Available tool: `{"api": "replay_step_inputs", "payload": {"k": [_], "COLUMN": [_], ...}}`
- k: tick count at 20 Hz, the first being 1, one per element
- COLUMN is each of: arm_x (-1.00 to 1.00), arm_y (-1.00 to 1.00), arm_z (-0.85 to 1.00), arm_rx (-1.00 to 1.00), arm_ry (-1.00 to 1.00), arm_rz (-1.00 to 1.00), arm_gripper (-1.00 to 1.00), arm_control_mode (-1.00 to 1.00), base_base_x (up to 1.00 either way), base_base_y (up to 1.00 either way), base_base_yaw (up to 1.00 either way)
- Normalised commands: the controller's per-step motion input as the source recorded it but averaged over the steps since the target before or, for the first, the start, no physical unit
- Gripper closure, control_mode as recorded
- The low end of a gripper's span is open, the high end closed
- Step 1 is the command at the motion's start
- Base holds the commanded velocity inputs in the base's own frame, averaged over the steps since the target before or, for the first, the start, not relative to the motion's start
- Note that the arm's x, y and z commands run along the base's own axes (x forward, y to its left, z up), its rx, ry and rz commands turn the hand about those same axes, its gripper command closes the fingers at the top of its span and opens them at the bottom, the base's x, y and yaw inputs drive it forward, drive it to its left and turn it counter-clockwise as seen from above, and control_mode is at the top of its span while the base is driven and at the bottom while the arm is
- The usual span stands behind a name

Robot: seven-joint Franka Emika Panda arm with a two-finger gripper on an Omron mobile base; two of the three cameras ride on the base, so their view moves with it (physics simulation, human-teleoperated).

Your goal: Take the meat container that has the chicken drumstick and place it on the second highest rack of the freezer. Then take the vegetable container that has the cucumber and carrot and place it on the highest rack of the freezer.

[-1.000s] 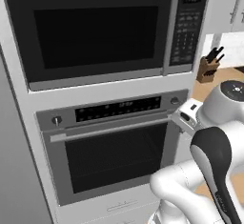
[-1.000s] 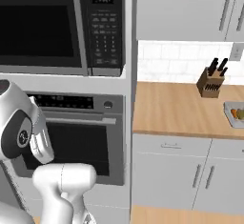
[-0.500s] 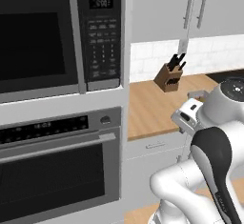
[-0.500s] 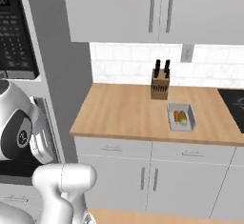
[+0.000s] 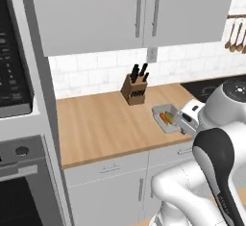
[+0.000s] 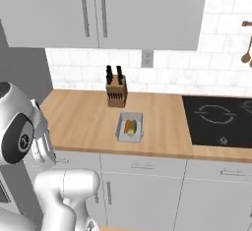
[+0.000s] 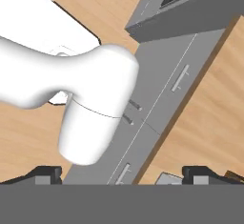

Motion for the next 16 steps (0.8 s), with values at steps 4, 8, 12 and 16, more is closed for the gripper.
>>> {"api": "replay_step_inputs", "payload": {"k": [4, 8, 12, 16], "arm_x": [0.0, 0.0, 0.0, 0.11], "arm_y": [0.0, 0.0, 0.0, -0.05], "arm_z": [0.0, 0.0, 0.0, 0.01], "arm_rx": [0.0, 0.0, 0.0, 0.04], "arm_ry": [0.0, 0.0, 0.0, 0.0], "arm_rz": [0.0, 0.0, 0.0, -0.01], "arm_gripper": [-1.0, -1.0, -1.0, -1.0], "arm_control_mode": [1.0, 1.0, 1.0, -1.0], "base_base_x": [0.52, 0.53, 0.44, 0.31], "base_base_y": [-0.69, -0.49, -0.31, -0.18], "base_base_yaw": [0.0, 0.0, 0.0, -0.01]}}
